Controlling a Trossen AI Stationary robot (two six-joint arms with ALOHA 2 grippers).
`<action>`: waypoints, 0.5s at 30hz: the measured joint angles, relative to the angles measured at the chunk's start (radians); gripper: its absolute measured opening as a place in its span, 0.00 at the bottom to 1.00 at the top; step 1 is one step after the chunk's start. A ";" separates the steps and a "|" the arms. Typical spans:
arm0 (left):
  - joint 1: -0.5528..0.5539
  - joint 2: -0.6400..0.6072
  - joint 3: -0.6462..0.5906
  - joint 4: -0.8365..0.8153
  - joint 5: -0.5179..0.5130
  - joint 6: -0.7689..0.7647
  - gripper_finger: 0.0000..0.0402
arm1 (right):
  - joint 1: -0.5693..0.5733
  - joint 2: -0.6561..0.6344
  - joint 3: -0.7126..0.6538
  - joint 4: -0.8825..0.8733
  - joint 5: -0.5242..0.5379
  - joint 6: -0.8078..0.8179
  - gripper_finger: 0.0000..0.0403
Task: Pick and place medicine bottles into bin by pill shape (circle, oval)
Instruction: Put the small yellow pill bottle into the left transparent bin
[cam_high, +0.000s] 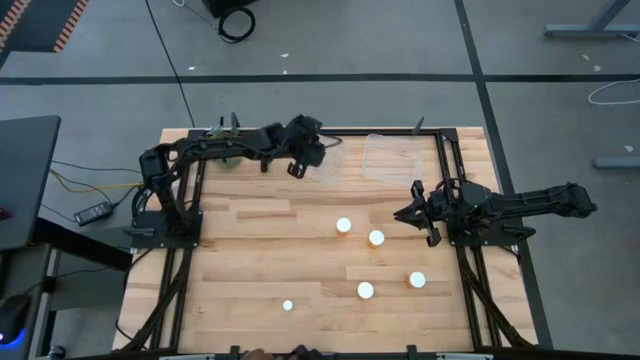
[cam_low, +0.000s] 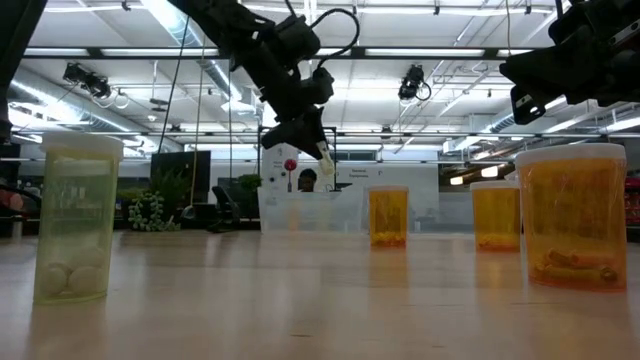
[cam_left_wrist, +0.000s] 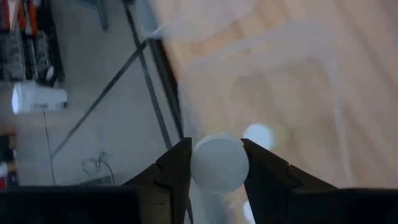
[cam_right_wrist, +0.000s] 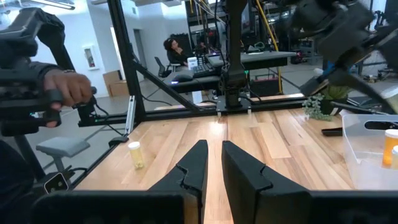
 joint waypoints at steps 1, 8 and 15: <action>0.014 0.000 0.000 0.008 0.008 -0.007 0.33 | 0.000 0.000 0.000 0.000 0.000 0.000 0.13; 0.061 0.003 0.000 0.088 0.076 -0.026 0.33 | 0.000 0.000 0.000 0.000 0.000 0.000 0.13; 0.054 0.003 0.000 0.167 0.158 0.000 0.32 | 0.000 0.000 0.000 0.000 0.000 0.000 0.13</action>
